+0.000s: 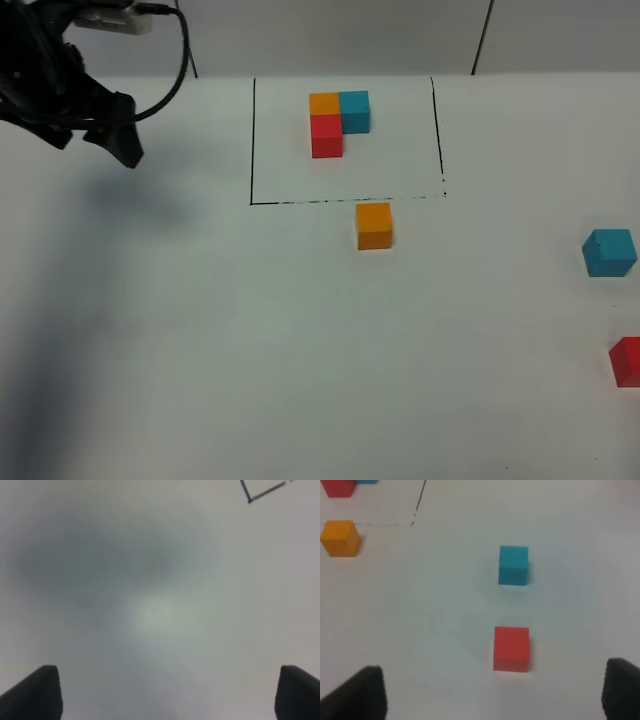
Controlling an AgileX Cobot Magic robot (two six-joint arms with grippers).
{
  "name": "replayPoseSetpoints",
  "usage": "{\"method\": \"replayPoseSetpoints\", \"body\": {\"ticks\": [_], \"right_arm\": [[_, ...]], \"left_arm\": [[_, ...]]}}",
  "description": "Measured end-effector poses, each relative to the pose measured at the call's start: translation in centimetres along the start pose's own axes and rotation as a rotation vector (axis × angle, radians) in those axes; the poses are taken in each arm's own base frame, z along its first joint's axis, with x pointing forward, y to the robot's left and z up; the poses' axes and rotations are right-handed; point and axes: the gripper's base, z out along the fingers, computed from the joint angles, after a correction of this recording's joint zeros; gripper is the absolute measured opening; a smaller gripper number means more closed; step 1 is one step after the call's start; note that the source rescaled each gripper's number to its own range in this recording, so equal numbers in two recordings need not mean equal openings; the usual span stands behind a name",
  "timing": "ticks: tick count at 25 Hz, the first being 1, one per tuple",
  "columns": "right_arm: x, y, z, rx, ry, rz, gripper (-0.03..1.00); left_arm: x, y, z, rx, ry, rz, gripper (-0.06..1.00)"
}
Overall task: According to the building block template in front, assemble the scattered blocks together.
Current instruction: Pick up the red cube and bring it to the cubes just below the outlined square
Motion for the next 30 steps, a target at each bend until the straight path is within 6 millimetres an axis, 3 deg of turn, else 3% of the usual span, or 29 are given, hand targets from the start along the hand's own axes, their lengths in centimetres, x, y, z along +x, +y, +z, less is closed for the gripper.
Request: {"method": "replayPoseSetpoints", "body": {"ticks": [8,12,23,30], "right_arm": [[0.0,0.0,0.0,0.0,0.0,0.001,0.75],[0.0,0.0,0.0,0.0,0.0,0.001,0.75],[0.0,0.0,0.0,0.0,0.0,0.0,0.75],[0.0,0.0,0.0,0.0,0.0,0.0,0.75]], "left_arm": [[8.2,-2.8,-7.8,-0.192,-0.202,-0.124,0.88],[13.2,-4.7,-9.6,-0.218,-0.318,-0.183,0.87],[24.1,-9.3,-9.8,-0.183,-0.465,-0.2,0.86],[31.0,-11.0,-9.7,-0.189,-0.594,-0.182,0.85]]}}
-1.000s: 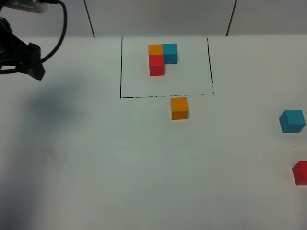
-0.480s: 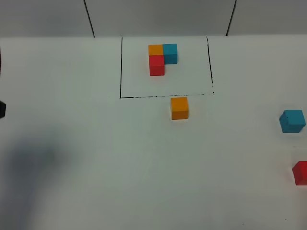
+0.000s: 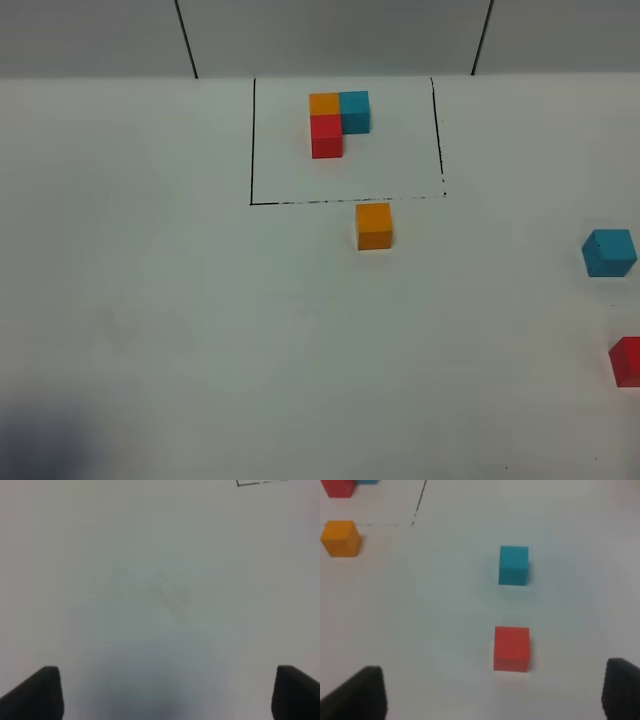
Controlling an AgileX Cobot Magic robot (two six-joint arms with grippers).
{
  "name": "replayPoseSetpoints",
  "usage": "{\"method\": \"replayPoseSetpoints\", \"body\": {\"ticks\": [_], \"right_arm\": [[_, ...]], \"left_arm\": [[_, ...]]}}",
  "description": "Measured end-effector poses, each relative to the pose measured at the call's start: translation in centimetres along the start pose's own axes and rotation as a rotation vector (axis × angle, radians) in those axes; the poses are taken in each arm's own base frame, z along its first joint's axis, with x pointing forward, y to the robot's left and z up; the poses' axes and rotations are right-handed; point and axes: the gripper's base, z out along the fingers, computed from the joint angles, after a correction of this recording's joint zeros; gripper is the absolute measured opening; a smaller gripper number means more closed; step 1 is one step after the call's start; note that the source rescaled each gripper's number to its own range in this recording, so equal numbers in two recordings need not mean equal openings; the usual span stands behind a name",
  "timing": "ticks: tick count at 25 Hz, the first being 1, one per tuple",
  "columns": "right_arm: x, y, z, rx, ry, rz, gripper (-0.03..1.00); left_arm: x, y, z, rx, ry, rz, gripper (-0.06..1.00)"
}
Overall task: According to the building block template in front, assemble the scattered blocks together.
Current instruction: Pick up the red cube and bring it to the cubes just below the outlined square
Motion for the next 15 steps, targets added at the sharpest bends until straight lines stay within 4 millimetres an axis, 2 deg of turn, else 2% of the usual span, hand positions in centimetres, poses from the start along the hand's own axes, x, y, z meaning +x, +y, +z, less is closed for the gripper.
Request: {"method": "replayPoseSetpoints", "body": {"ticks": [4,8,15], "right_arm": [[0.0,0.0,0.0,0.0,0.0,0.0,0.75],[0.0,0.0,0.0,0.0,0.0,0.0,0.75],[0.0,0.0,0.0,0.0,0.0,0.0,0.75]], "left_arm": [[3.3,0.1,-0.9,0.004,-0.084,0.005,0.85],[5.6,0.1,-0.9,0.01,-0.127,0.007,0.85],[7.6,0.0,-1.0,0.027,-0.196,0.027,0.85]]}}
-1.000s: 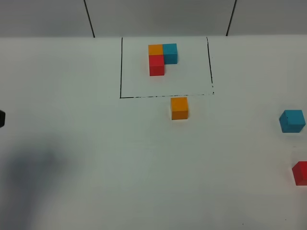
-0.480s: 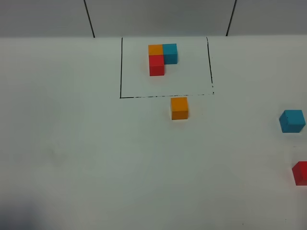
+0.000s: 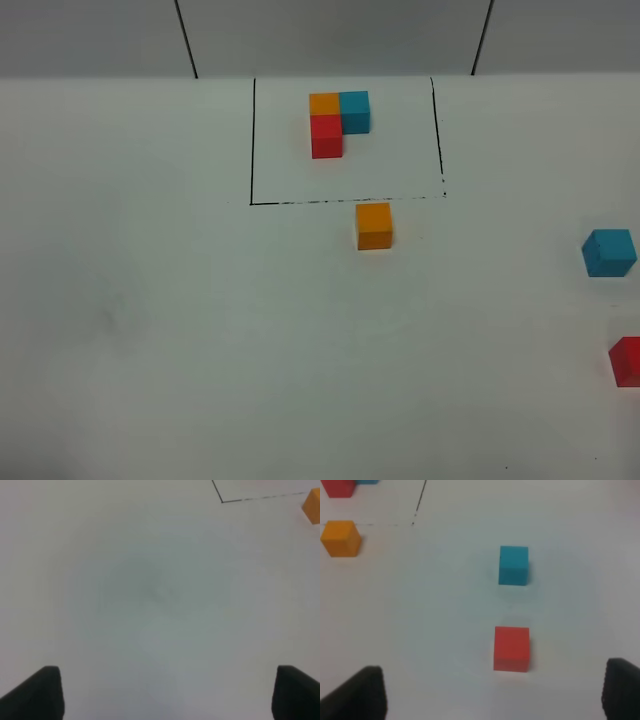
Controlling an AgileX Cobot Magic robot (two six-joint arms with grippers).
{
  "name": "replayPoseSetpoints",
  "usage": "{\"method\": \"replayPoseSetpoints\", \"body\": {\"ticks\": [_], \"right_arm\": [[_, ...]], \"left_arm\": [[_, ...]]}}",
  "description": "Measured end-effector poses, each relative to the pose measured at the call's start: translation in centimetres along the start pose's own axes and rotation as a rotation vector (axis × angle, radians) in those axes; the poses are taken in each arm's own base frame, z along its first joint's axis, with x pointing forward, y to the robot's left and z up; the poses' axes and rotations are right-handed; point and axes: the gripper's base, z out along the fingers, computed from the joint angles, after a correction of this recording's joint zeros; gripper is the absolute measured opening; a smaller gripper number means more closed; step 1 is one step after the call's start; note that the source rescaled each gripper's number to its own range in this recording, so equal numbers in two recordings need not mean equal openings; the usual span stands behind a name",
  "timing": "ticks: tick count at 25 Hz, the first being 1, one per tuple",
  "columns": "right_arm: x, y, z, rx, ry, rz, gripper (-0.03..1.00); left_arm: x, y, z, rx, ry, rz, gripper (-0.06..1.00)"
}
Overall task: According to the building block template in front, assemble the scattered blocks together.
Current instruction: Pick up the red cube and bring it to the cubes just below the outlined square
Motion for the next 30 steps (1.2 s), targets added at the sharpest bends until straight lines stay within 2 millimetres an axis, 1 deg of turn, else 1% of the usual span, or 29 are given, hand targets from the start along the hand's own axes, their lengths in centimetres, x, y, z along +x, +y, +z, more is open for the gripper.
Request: {"method": "replayPoseSetpoints", "body": {"ticks": [4,11,16,21,30], "right_arm": [[0.0,0.0,0.0,0.0,0.0,0.0,0.75],[0.0,0.0,0.0,0.0,0.0,0.0,0.75],[0.0,0.0,0.0,0.0,0.0,0.0,0.75],[0.0,0.0,0.0,0.0,0.0,0.0,0.75],[0.0,0.0,0.0,0.0,0.0,0.0,0.75]], "left_arm": [[0.15,-0.01,-0.19,0.001,-0.016,0.002,0.82],[0.14,-0.03,-0.18,-0.012,-0.017,-0.005,0.67],[0.12,-0.1,-0.14,-0.068,-0.021,-0.04,0.6],[0.1,-0.16,-0.1,-0.114,-0.024,-0.069,0.58],[0.1,-0.17,-0.1,-0.116,-0.025,-0.07,0.58]]}}
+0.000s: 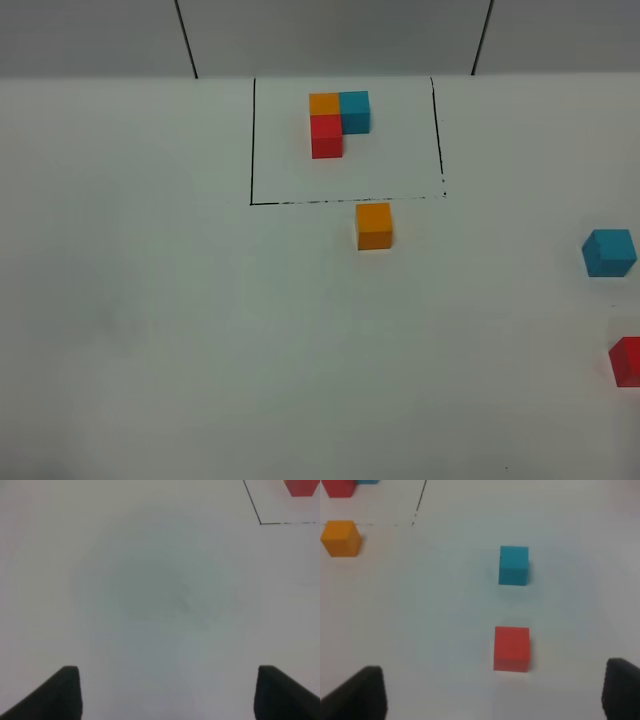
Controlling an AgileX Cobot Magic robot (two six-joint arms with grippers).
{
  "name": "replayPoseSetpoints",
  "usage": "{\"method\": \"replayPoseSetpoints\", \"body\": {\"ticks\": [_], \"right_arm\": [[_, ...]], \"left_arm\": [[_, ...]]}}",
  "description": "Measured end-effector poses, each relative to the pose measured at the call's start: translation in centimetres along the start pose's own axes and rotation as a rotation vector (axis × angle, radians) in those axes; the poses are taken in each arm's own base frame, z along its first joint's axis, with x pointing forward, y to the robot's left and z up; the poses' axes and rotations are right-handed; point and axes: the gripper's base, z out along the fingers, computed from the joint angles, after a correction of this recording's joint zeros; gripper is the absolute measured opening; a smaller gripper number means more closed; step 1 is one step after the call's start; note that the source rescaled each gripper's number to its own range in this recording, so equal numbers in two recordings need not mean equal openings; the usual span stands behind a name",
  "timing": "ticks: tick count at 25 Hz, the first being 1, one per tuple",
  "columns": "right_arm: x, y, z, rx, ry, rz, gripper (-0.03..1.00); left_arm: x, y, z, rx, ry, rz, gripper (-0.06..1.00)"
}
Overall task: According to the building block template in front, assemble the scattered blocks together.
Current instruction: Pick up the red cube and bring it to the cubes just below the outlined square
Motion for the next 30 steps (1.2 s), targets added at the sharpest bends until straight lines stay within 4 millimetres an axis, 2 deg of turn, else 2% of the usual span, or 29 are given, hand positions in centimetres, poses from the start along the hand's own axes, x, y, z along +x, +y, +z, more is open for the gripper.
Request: {"method": "replayPoseSetpoints", "body": {"ticks": [30], "right_arm": [[0.0,0.0,0.0,0.0,0.0,0.0,0.75]], "left_arm": [[0.0,0.0,0.0,0.0,0.0,0.0,0.57]]}}
